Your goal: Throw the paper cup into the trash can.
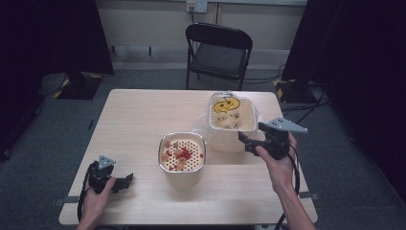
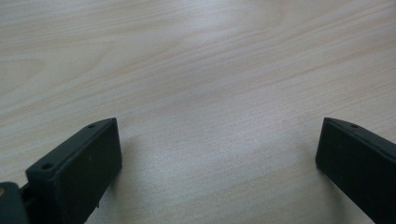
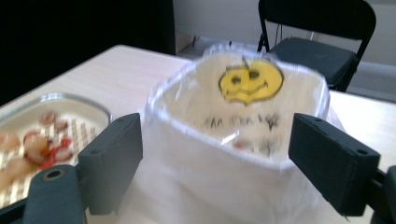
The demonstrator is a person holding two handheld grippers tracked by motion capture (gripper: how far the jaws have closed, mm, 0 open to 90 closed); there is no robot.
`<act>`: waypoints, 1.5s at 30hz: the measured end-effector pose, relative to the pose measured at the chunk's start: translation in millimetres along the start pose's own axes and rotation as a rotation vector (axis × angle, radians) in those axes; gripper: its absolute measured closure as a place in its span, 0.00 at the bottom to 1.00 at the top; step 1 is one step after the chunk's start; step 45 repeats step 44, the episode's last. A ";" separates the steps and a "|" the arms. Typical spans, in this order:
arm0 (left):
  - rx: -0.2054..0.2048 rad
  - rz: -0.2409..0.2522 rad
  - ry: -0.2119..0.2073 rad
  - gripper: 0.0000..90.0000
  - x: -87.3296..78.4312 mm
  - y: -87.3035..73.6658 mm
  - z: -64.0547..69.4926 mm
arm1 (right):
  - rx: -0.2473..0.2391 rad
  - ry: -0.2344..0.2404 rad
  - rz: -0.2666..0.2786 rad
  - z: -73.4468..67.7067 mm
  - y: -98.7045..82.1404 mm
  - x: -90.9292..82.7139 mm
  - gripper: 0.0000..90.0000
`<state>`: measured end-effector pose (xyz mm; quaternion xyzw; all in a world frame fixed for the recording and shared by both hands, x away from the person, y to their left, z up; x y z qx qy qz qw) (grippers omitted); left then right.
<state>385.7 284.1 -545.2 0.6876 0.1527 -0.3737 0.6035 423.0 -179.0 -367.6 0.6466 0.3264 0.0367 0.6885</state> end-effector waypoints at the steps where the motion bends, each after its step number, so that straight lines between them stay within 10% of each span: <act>1: 0.000 0.000 0.000 0.00 0.0 0.0 0.0 | 0.003 -0.003 -0.006 -0.6 -5.2 -2.0 0.19; 14: 0.000 0.000 0.000 0.00 0.0 0.0 0.0 | 0.036 -0.012 -0.098 7.3 -74.9 -20.9 0.17; 22: 0.001 0.000 0.000 0.00 0.0 0.0 0.0 | 0.103 -0.018 -0.199 11.3 -130.2 -3.0 0.17; 29: 0.001 0.000 0.000 0.00 0.0 0.0 0.0 | 0.048 -0.047 -0.306 10.2 -164.5 16.9 0.17; 45: 0.000 0.000 0.000 0.00 0.0 -0.1 0.0 | -0.013 -0.093 -0.335 3.2 -175.4 32.6 0.12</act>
Point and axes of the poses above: each handheld gripper's, and its own axes: x roughly forward along the jaws, y roughly out of its top, z roughly to its right, the point moved 6 cm from there along x, roughly forward along the jaws
